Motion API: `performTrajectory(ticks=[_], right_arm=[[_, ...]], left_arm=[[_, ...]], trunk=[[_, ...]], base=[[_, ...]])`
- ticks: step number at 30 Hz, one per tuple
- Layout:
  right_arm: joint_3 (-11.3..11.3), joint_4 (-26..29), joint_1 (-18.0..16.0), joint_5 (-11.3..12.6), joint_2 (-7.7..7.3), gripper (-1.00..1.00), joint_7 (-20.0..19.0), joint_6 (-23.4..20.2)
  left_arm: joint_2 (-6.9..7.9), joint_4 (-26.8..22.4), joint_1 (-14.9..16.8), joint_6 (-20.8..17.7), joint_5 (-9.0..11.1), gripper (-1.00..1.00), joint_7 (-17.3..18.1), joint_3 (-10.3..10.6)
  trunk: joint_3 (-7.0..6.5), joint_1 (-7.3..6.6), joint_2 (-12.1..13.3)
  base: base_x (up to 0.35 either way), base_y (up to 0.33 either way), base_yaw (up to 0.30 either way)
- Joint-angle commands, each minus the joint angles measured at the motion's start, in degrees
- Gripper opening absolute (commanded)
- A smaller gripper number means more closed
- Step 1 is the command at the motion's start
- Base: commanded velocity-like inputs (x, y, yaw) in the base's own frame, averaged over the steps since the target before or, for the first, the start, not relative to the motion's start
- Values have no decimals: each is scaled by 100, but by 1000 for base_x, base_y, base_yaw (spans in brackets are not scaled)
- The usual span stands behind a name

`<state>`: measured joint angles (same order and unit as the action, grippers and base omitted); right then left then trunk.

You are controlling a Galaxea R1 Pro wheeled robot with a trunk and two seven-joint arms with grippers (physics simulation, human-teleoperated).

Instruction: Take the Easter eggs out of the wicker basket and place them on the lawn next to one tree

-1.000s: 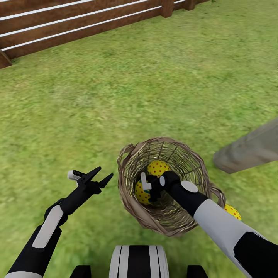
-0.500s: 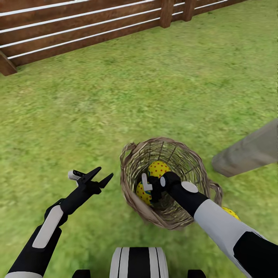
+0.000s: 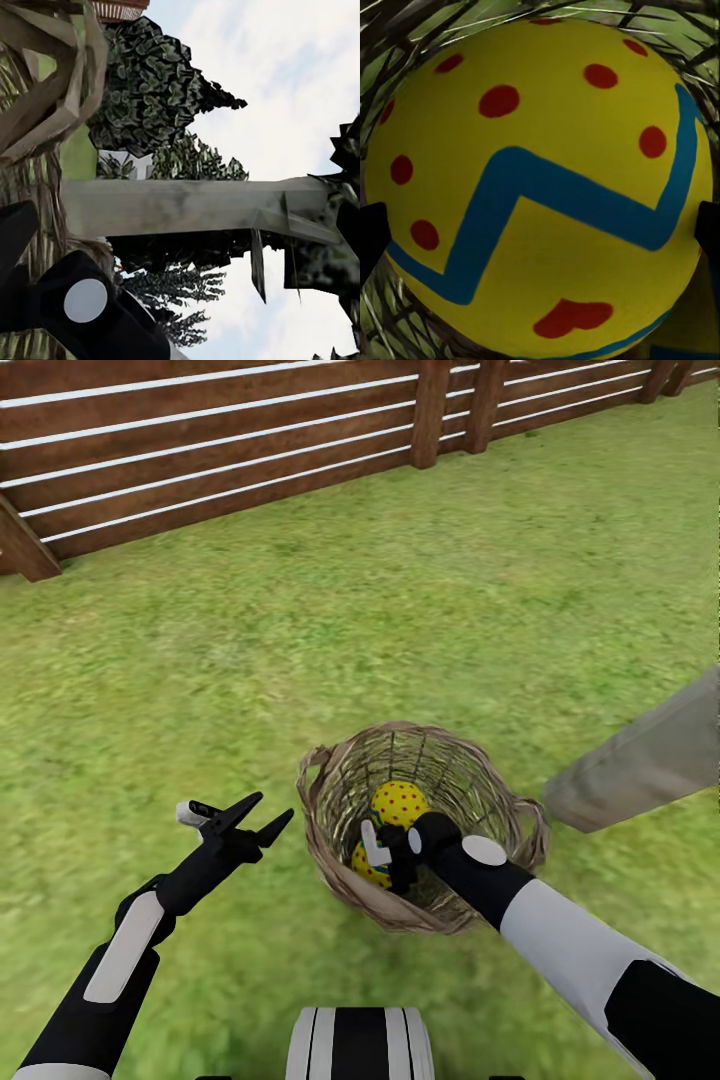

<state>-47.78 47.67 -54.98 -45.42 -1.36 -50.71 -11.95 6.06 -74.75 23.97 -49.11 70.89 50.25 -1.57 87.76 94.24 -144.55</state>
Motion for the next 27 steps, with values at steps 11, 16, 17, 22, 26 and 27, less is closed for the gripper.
performTrajectory(ticks=[11, 16, 17, 22, 26, 27], right_arm=[[-21, 9, -4, 4, -5, -100, -18, -44], [-21, 14, -4, 7, -13, -100, -18, -44], [-21, 14, -4, 7, -13, -100, -18, -44], [-21, 19, -4, 7, -14, -100, -18, -36], [-27, 23, -4, 15, -30, -100, -38, -35], [-26, 23, -4, 13, -31, -100, -108, -35]], left_arm=[[1, 3, 2, -28, 4, 100, 2, -1], [1, 1, 2, -28, 3, 100, 2, -1], [1, 3, 2, -28, 3, 100, 2, -1], [1, 2, 2, -28, 7, 100, 2, 159], [1, 4, 2, -28, 8, 100, 2, 183], [1, 4, 2, -28, 10, 100, 2, 183]], trunk=[[-241, -29, 14], [-352, -42, 20], [-374, -44, 22], [-485, -57, 28], [-573, -68, 34], [-595, -70, 35]], base=[[0, 0, 0], [0, 0, 0], [0, 0, 0], [0, 0, 0], [0, 0, 0], [0, 0, 0]])
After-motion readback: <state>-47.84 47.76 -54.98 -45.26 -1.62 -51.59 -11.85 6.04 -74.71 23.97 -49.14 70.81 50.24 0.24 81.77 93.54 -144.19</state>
